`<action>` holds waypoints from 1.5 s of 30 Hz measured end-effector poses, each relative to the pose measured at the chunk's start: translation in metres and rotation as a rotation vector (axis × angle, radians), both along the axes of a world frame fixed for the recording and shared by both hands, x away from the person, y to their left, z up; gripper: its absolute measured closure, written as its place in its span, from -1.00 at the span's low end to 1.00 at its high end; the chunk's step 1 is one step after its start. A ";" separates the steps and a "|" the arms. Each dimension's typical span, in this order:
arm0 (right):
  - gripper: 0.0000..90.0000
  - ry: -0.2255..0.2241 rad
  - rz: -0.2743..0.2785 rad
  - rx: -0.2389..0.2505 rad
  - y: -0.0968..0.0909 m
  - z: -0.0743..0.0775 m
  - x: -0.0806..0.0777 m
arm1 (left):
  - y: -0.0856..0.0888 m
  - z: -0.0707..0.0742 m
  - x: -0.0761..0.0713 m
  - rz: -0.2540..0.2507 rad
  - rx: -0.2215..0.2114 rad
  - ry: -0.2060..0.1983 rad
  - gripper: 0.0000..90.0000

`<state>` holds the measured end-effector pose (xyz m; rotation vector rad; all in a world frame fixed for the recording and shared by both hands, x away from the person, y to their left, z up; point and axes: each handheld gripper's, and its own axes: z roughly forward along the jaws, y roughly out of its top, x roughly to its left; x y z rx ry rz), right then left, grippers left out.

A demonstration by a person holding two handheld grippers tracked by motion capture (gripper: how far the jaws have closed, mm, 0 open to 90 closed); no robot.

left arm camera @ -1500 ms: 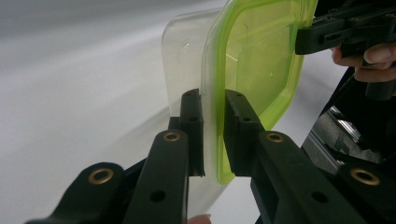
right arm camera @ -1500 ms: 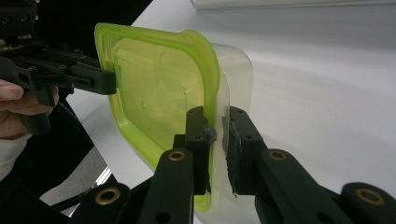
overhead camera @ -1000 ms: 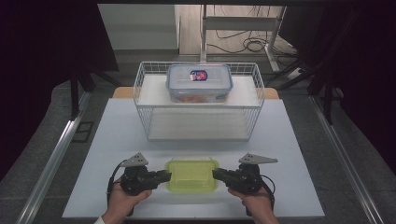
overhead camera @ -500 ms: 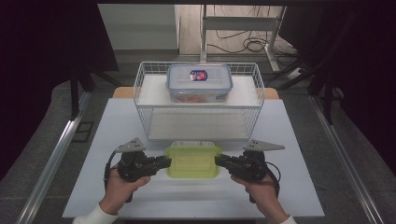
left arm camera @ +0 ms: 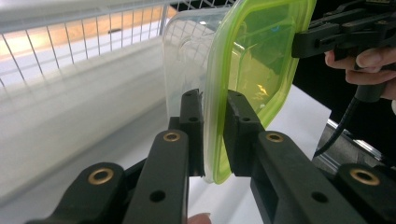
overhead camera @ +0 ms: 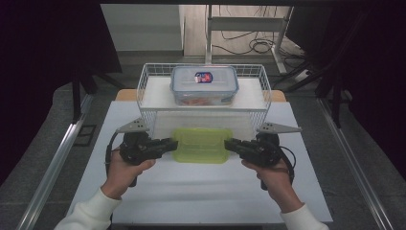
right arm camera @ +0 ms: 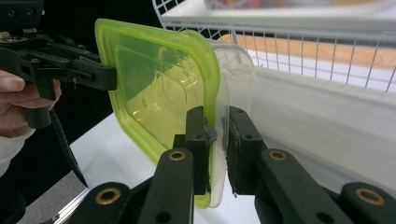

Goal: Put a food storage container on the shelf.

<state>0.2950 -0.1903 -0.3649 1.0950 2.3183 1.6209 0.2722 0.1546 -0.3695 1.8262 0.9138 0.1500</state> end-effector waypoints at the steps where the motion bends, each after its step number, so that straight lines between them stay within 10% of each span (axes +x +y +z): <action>1: 0.77 -0.004 0.001 0.002 0.000 0.002 0.001 | 0.000 0.003 0.002 0.000 -0.005 -0.003 0.78; 24: 0.77 -0.097 -0.005 0.000 0.006 0.093 0.047 | 0.007 0.084 0.051 0.013 -0.028 -0.073 0.79; 45: 0.77 -0.068 -0.028 0.008 0.013 0.133 0.110 | 0.009 0.125 0.117 0.039 -0.014 -0.029 0.79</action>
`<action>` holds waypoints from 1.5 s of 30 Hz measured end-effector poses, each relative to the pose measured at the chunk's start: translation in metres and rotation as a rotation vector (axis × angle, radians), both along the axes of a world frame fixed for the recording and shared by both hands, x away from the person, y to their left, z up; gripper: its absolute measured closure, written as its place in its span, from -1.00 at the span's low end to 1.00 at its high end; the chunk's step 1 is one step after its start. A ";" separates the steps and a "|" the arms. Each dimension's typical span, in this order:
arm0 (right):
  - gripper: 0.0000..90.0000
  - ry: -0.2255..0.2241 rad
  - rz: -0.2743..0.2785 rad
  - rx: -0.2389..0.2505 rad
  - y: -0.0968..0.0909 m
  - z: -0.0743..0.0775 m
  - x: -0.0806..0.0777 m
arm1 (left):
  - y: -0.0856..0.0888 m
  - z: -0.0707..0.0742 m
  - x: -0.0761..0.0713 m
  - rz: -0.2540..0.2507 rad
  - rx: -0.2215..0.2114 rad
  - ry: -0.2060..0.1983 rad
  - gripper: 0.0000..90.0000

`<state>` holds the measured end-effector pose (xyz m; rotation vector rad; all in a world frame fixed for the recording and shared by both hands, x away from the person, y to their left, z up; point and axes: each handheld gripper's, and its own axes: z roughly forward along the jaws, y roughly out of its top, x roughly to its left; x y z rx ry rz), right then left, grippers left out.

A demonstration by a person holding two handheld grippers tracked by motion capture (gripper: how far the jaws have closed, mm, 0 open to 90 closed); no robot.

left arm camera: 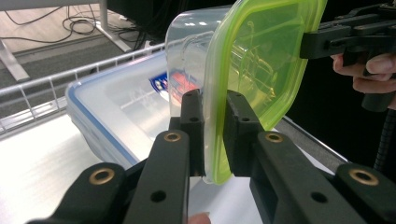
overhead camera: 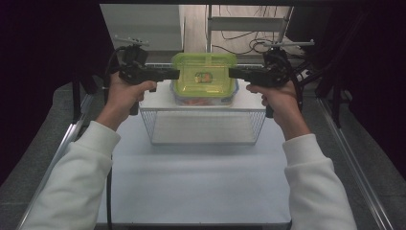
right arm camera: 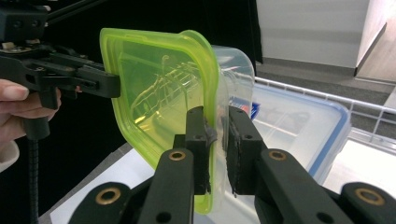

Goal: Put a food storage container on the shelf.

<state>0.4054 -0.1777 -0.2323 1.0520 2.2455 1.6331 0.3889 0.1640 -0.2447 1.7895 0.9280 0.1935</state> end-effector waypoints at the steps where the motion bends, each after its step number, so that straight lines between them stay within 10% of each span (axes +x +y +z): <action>1: 0.77 0.008 0.001 0.003 0.000 0.001 0.005 | 0.001 0.000 0.004 -0.001 -0.007 0.009 0.79; 34: 0.51 0.151 -0.112 0.047 0.004 -0.018 0.064 | -0.007 -0.021 0.048 0.049 -0.084 0.157 0.57; 45: 0.25 0.170 -0.116 0.047 0.006 -0.027 0.067 | -0.008 -0.025 0.052 0.059 -0.117 0.165 -0.06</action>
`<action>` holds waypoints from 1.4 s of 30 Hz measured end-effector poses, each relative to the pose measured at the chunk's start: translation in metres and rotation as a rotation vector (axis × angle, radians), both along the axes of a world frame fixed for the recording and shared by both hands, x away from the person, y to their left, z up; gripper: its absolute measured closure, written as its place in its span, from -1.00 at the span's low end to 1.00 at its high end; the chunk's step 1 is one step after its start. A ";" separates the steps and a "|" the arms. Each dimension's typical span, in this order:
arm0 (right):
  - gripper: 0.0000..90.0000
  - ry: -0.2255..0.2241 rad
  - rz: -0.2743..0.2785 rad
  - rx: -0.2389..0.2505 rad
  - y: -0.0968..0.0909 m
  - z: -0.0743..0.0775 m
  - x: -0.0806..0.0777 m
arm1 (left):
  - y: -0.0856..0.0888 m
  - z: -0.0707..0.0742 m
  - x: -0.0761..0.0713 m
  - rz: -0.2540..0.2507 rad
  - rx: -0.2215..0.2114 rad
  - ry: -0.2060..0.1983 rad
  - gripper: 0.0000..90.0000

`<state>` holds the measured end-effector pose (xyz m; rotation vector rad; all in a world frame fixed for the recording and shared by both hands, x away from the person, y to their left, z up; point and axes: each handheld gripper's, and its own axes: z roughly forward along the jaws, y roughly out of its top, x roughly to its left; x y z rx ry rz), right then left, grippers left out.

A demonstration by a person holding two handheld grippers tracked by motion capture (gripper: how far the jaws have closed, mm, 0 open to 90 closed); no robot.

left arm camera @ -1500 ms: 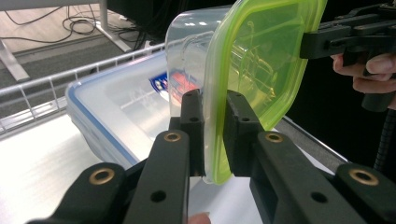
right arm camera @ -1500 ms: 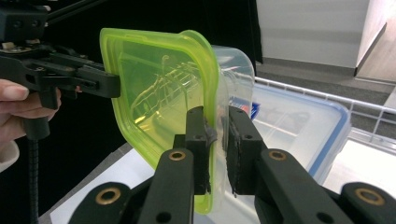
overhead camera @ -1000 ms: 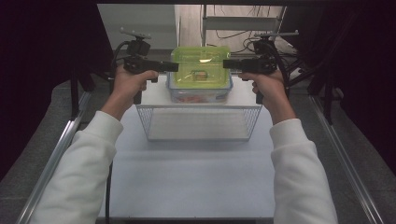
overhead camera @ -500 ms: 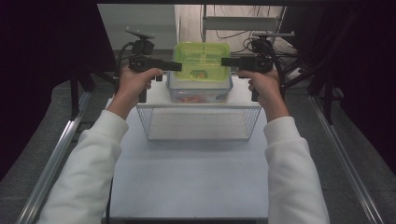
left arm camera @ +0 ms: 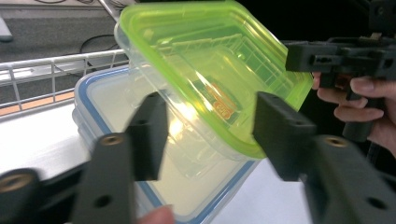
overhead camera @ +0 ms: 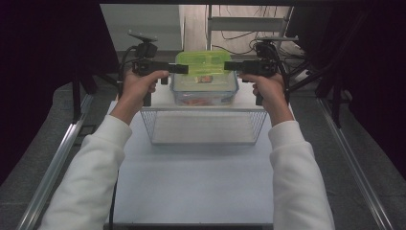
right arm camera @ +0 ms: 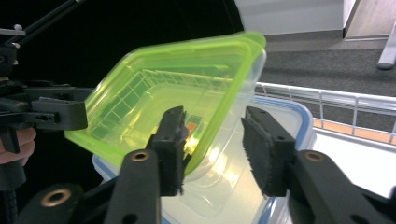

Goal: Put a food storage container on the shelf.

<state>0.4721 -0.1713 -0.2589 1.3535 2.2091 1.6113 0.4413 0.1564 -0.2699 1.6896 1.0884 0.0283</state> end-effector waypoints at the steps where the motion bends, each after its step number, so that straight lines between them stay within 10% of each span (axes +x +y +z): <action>1: 0.24 -0.004 -0.003 -0.006 0.000 0.000 -0.001 | -0.001 0.000 0.000 -0.008 0.002 -0.003 -0.12; 28: 0.00 -0.068 0.014 0.003 -0.012 0.013 -0.033 | 0.012 0.010 -0.022 -0.003 0.027 -0.092 -0.50; 42: -0.06 -0.127 0.073 0.044 -0.032 0.001 -0.074 | 0.047 -0.008 -0.077 -0.005 0.001 -0.123 -0.51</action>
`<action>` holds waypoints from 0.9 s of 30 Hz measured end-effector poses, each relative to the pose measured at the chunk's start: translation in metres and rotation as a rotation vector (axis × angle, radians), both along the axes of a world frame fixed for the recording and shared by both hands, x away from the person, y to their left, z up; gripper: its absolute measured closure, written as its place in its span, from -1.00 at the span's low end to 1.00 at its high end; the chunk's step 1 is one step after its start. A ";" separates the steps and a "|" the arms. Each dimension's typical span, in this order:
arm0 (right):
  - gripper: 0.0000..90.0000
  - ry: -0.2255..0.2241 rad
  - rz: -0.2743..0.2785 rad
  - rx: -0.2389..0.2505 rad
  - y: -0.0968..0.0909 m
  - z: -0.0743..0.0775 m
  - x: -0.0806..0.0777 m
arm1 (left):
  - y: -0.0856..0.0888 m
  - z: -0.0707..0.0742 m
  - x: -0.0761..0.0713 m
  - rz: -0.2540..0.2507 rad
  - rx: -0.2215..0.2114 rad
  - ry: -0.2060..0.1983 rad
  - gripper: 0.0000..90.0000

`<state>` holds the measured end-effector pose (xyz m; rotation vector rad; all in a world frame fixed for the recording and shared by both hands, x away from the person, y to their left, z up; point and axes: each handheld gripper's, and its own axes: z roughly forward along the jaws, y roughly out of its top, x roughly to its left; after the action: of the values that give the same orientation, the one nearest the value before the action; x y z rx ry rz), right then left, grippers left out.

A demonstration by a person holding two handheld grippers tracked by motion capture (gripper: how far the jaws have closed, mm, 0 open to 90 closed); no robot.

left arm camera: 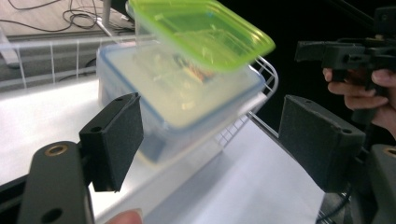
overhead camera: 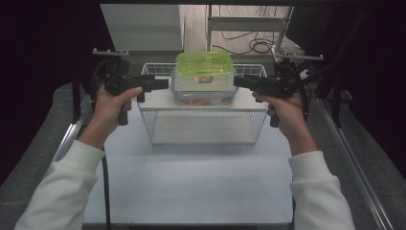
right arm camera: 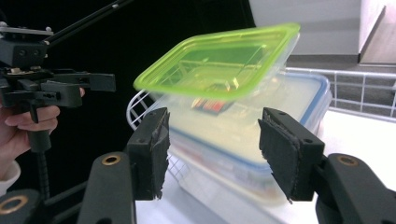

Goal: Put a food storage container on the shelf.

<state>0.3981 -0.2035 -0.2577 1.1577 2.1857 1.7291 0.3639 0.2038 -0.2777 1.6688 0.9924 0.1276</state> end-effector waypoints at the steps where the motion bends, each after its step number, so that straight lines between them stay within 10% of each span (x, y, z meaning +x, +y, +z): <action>1: -0.06 -0.008 0.008 -0.001 -0.002 -0.002 -0.004 | 0.003 -0.004 -0.007 -0.006 0.007 -0.008 -0.50; 14: -0.13 -0.017 0.058 -0.028 -0.029 -0.053 -0.053 | 0.013 -0.069 -0.070 -0.085 0.080 -0.013 -0.51; 27: -0.18 0.082 0.079 -0.108 -0.049 -0.150 -0.088 | 0.013 -0.157 -0.108 -0.076 0.145 0.043 -0.51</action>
<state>0.3100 -0.2523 -0.4075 1.1506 2.3712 1.5972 0.2558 0.2166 -0.4347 1.8464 0.9693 0.1164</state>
